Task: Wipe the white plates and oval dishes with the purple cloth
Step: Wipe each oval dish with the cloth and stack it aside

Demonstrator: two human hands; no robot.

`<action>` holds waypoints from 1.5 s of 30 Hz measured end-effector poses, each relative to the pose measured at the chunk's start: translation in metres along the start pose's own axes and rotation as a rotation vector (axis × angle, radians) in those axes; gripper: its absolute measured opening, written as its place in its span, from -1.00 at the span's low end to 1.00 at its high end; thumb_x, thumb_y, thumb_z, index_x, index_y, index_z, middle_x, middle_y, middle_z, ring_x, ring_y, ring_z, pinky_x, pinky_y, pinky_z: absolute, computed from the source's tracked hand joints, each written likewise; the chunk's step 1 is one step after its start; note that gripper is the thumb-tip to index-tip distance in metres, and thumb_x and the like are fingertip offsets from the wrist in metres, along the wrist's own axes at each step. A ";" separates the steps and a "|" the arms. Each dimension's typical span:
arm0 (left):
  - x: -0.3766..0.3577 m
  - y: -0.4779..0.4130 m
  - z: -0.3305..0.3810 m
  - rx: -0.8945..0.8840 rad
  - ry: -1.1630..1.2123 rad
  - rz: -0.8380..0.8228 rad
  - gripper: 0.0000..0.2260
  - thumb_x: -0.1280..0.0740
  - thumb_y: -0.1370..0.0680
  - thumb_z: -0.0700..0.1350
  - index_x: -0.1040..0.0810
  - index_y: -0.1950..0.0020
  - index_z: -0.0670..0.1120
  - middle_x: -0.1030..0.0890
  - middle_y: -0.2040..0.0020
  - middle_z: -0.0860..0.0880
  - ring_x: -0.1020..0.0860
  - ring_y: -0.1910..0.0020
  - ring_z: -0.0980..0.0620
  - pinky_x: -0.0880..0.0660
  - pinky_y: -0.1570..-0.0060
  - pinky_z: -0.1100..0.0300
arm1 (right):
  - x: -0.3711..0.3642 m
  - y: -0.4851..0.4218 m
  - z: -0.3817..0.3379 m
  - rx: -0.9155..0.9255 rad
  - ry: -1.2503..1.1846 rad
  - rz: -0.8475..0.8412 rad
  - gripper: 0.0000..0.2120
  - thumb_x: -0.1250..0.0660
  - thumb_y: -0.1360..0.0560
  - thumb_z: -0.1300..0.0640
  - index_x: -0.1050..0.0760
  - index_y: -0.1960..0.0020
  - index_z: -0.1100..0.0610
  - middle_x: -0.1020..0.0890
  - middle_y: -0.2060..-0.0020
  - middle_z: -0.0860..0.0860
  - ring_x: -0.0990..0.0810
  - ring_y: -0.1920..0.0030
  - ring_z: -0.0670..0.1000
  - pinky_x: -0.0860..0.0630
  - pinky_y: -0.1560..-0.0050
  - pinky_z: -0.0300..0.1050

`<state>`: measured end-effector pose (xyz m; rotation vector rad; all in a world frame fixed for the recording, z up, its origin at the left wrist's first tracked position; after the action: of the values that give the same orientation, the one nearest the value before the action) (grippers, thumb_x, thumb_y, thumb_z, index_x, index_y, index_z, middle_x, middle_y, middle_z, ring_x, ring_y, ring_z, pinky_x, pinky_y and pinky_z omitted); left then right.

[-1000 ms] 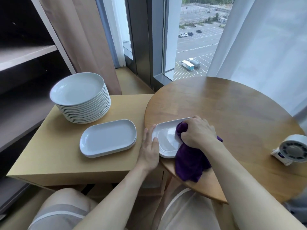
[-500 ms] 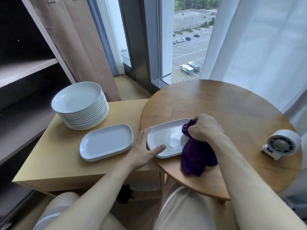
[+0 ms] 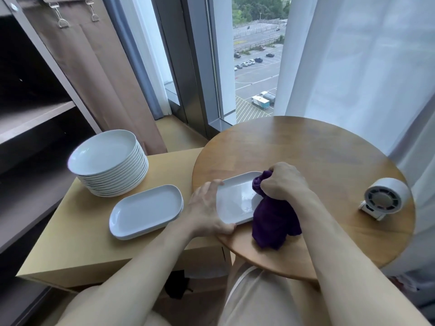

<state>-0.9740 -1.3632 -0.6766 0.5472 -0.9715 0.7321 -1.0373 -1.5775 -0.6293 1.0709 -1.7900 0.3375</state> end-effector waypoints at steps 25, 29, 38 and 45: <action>0.028 0.027 0.005 -0.066 0.049 0.081 -0.54 -0.10 -0.57 0.42 -0.63 -0.01 0.14 -0.67 0.07 0.16 -0.62 -0.02 0.07 -0.55 -0.05 0.00 | 0.027 -0.004 0.012 -0.017 -0.495 0.290 -0.88 -0.24 -0.23 0.13 -0.53 0.29 0.11 -0.59 0.33 -0.01 -0.53 0.27 0.02 -0.33 0.36 -0.16; 0.027 0.030 0.007 -0.033 0.118 0.157 -0.53 -0.14 -0.63 0.35 -0.50 0.21 0.02 -0.46 0.37 0.08 -0.47 0.29 0.07 -0.48 0.17 0.04 | 0.032 -0.003 0.012 -0.008 -0.572 0.386 -0.87 -0.26 -0.28 0.17 -0.57 0.24 0.07 -0.61 0.30 -0.05 -0.54 0.23 -0.05 -0.35 0.34 -0.20; 0.046 0.010 0.013 0.032 0.545 0.031 -0.35 -0.20 -0.55 0.44 -0.28 0.32 -0.15 -0.26 0.34 -0.01 -0.29 0.34 -0.02 -0.26 0.25 0.04 | 0.043 0.000 0.008 0.071 -0.768 0.523 -0.81 -0.29 -0.30 0.12 -0.61 0.12 0.02 -0.65 0.22 -0.12 -0.59 0.12 0.01 -0.41 0.20 -0.21; 0.050 0.001 0.005 0.290 0.677 -0.068 -0.29 -0.24 -0.41 0.48 -0.68 0.03 -0.17 -0.68 -0.03 -0.24 -0.71 0.09 -0.14 -0.69 0.21 -0.13 | 0.037 0.005 -0.004 0.182 -0.667 0.490 -0.82 -0.29 -0.32 0.08 -0.55 0.11 -0.13 -0.62 0.00 -0.06 -0.55 0.01 0.01 -0.37 0.01 -0.19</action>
<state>-0.9593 -1.3506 -0.6297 0.5263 -0.2184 0.9208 -1.0431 -1.5910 -0.5953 0.9128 -2.6729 0.4807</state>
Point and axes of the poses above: each hand's wrist, its own y-axis away from the middle knuckle, its own x-axis out of the back of the hand, z = x × y, the point moved 5 cm from there along -y, towards the middle knuckle
